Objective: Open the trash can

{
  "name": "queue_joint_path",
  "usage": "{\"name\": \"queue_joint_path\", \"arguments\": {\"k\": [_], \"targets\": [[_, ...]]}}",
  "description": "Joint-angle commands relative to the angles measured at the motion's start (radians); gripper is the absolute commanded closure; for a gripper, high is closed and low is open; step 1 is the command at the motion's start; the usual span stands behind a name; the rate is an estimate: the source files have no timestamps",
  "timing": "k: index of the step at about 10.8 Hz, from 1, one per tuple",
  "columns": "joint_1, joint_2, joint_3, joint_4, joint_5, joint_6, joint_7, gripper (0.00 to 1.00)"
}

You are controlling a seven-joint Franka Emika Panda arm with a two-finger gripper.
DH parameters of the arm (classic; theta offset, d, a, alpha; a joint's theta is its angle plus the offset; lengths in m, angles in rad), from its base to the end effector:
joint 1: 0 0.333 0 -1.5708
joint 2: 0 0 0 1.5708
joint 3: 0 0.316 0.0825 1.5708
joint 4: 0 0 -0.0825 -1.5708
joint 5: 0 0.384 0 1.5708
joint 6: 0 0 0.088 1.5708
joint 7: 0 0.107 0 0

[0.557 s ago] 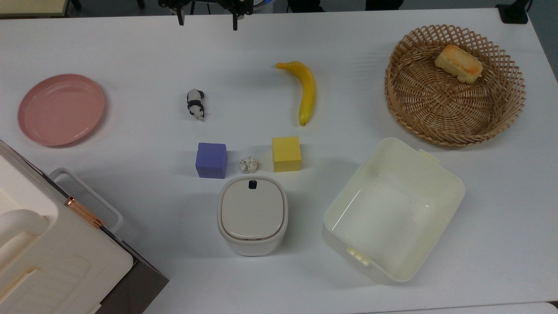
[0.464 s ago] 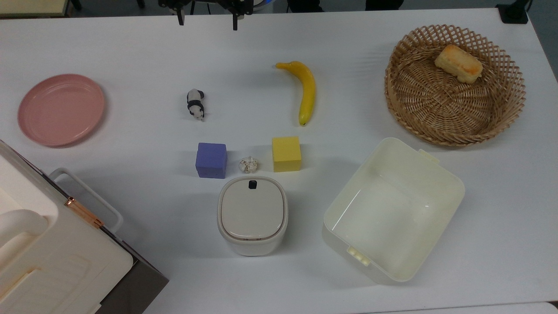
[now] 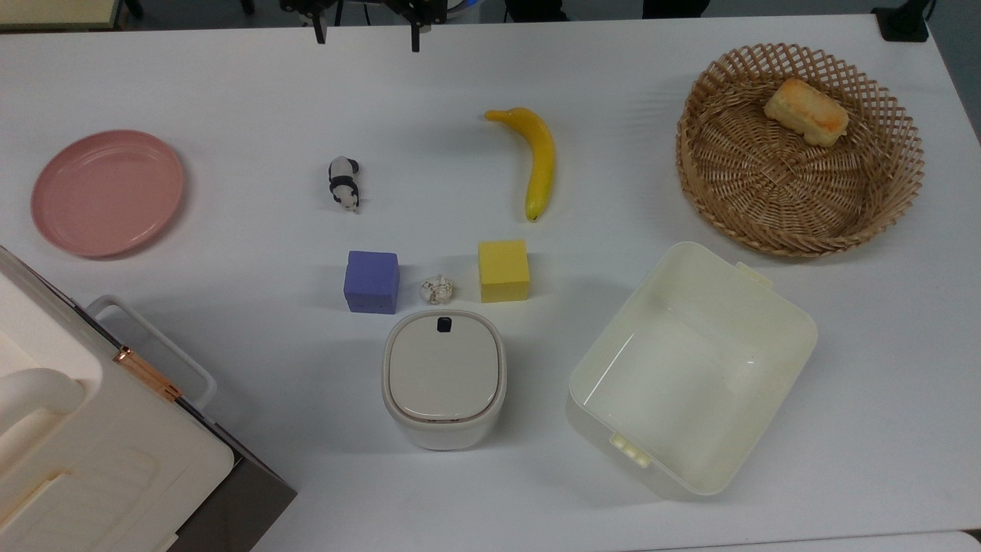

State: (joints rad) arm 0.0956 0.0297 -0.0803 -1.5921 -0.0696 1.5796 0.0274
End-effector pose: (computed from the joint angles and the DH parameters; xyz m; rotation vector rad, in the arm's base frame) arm 0.5630 0.0019 0.5989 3.0681 -0.0154 -0.0622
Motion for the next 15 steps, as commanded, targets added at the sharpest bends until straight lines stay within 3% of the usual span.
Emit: {"name": "queue_joint_path", "arguments": {"k": [1, 4, 15], "targets": [[-0.002, -0.014, -0.007, 0.000, 0.043, 0.002, 0.002, 0.00], [-0.020, -0.014, -0.007, 0.001, 0.074, 0.036, 0.000, 0.00], [-0.020, -0.011, -0.006, 0.000, 0.067, 0.063, -0.012, 0.00]]}}
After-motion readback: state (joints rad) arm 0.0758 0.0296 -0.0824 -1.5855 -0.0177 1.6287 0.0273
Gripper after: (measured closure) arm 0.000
